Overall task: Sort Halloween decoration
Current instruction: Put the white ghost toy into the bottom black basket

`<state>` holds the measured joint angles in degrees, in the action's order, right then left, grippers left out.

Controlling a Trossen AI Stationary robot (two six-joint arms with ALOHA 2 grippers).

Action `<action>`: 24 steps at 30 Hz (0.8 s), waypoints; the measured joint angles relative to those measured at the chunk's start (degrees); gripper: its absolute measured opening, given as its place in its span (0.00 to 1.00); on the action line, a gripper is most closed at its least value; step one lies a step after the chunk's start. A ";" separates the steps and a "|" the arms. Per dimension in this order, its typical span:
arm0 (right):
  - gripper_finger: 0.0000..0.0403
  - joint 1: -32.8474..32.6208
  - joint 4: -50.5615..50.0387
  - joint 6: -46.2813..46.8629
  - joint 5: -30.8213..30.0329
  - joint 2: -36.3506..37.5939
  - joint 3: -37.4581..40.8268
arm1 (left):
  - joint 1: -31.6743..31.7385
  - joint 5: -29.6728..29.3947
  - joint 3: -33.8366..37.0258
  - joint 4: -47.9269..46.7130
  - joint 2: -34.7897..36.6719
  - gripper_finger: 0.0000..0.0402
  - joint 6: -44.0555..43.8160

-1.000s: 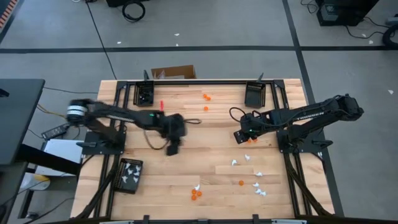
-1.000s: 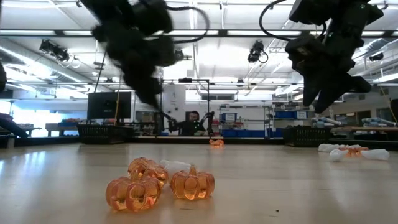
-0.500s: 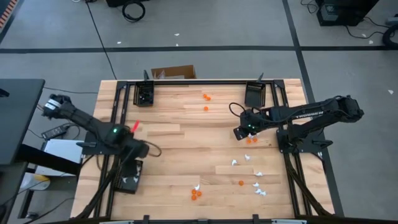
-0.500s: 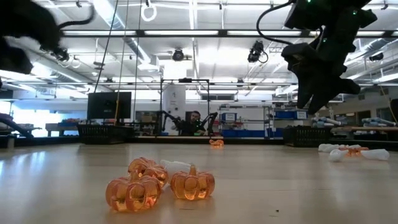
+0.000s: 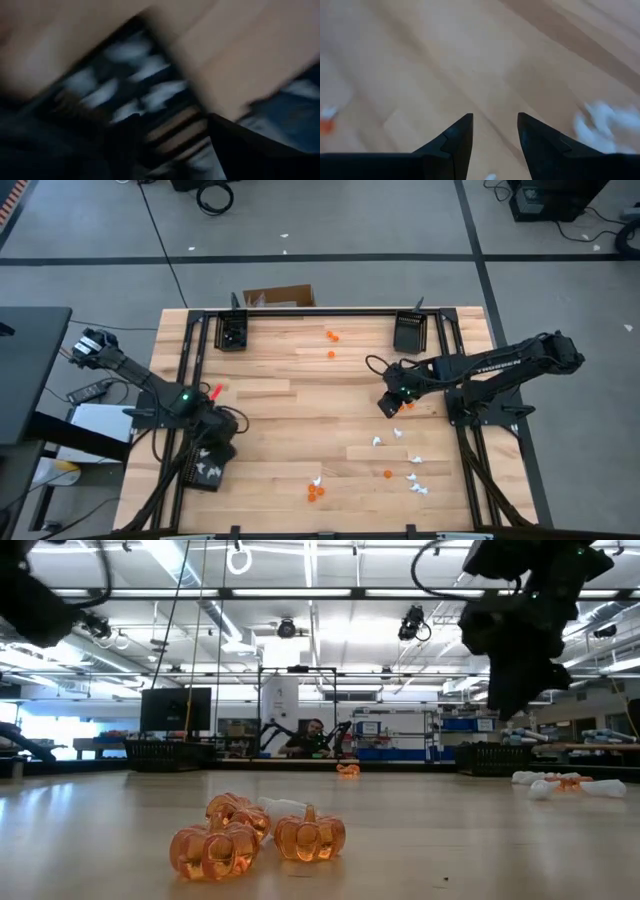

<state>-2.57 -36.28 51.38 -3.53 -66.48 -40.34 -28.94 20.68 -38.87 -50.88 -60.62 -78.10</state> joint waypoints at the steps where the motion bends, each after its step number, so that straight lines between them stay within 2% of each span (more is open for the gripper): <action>1: 0.40 -0.53 1.75 -3.29 0.05 0.00 0.00 | 0.74 -2.10 -0.01 4.26 0.00 0.62 -0.05; 4: 0.40 -1.24 6.89 -11.35 0.04 0.00 0.00 | 2.19 -15.63 -0.07 19.52 -0.21 0.61 6.15; 6: 0.40 -1.06 10.14 -14.30 -0.07 0.00 0.00 | 2.75 -24.61 -0.19 29.78 -1.49 0.59 16.53; 8: 0.40 -0.75 11.60 -15.97 -0.11 0.00 0.00 | 3.26 -29.16 -0.22 39.34 -4.10 0.57 28.34; 11: 0.40 -0.65 11.63 -17.42 -0.04 0.00 0.00 | 3.47 -29.81 -0.22 50.91 -9.26 0.52 42.70; 14: 0.40 -0.98 10.63 -16.54 0.14 0.00 0.00 | 4.58 -29.68 -0.20 59.77 -15.73 0.49 45.43; 18: 0.40 -4.26 6.80 -3.84 0.50 0.00 0.00 | 6.70 -29.84 -0.18 70.46 -24.36 0.47 44.02; 20: 0.40 -7.34 5.40 3.10 -2.76 0.00 0.00 | 7.37 -29.61 -0.20 75.28 -27.85 0.47 46.06; 24: 0.40 -13.63 4.81 15.49 -10.39 0.00 0.00 | 7.11 -26.10 -2.74 77.38 -32.72 0.47 60.24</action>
<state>-16.20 -31.47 66.87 -13.92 -66.48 -40.34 -21.83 -5.43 -41.61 26.50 -93.34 -17.86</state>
